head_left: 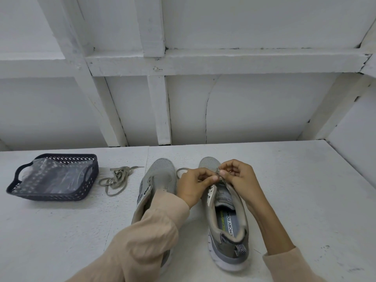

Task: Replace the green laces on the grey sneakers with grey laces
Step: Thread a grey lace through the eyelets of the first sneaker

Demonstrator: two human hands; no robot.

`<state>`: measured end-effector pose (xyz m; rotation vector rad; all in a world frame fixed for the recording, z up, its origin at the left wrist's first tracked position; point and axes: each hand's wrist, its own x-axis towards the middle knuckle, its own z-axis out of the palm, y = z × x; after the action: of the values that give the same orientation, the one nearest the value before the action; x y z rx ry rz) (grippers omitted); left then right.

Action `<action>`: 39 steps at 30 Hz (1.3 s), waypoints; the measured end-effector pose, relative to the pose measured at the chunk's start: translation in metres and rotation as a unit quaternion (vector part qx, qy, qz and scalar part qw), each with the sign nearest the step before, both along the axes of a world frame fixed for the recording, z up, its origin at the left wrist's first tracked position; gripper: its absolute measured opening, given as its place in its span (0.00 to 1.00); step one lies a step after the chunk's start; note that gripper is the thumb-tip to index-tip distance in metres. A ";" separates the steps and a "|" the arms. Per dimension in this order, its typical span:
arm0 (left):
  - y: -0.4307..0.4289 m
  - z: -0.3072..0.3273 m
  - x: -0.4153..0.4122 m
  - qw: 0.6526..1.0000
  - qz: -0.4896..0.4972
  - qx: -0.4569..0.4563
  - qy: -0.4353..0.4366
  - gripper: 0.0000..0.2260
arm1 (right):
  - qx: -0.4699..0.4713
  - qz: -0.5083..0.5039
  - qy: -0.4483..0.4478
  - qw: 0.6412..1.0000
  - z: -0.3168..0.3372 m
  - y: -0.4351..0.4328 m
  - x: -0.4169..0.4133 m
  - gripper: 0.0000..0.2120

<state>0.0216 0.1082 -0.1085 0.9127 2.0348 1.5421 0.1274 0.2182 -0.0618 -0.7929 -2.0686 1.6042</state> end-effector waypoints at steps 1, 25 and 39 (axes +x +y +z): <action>0.000 -0.001 0.000 1.000 -0.002 -0.002 0.002 0.09 | -0.005 0.007 0.005 1.000 0.001 -0.001 -0.001 0.09; 0.015 0.002 0.006 0.988 -0.119 0.052 -0.078 0.06 | 0.044 0.063 0.007 0.997 0.021 0.006 -0.002 0.08; 0.014 0.001 0.008 0.981 -0.123 0.069 -0.134 0.07 | -0.135 0.051 0.170 0.975 0.070 0.051 -0.074 0.07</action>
<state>0.0291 0.1224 -0.1071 0.9122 1.5825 1.5856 0.0538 0.2691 0.0083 -0.4577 -1.6971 1.9512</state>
